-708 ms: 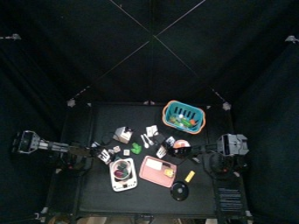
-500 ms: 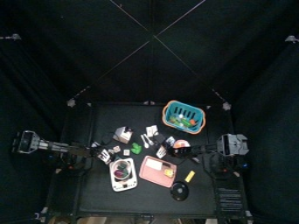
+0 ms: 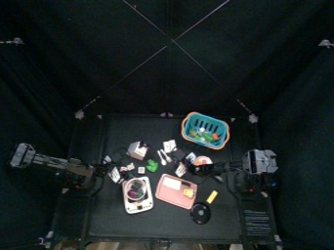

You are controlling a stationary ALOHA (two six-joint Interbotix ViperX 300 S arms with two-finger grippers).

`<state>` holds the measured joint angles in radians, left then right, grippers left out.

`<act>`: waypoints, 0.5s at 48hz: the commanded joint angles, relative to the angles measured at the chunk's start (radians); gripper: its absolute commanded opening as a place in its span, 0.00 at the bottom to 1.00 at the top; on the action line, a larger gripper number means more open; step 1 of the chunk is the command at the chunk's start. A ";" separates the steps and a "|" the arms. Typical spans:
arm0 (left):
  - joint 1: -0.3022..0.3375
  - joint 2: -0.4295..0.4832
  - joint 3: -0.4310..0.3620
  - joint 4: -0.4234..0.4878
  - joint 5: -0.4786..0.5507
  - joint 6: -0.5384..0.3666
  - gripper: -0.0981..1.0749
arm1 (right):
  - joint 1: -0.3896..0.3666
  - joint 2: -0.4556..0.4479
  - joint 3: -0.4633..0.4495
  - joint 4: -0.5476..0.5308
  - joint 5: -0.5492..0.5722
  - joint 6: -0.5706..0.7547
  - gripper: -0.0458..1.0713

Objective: Grab eggplant

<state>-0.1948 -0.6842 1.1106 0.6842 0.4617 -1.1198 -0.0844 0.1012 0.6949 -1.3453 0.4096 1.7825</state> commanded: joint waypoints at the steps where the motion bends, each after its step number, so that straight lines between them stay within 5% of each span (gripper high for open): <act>1: -0.025 0.034 -0.035 0.011 -0.077 0.043 0.87 | 0.000 -0.018 -0.006 -0.002 0.003 0.000 0.89; 13: -0.094 0.084 -0.100 -0.032 -0.127 0.221 0.87 | 0.000 -0.017 -0.015 0.002 0.003 0.000 0.89; 24: -0.160 0.109 -0.112 -0.187 -0.114 0.330 0.87 | 0.000 -0.018 -0.018 0.002 0.003 0.000 0.89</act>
<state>-0.3405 -0.5860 1.0247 0.5522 0.3436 -0.8099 -0.0844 0.1012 0.6949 -1.3422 0.4096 1.7810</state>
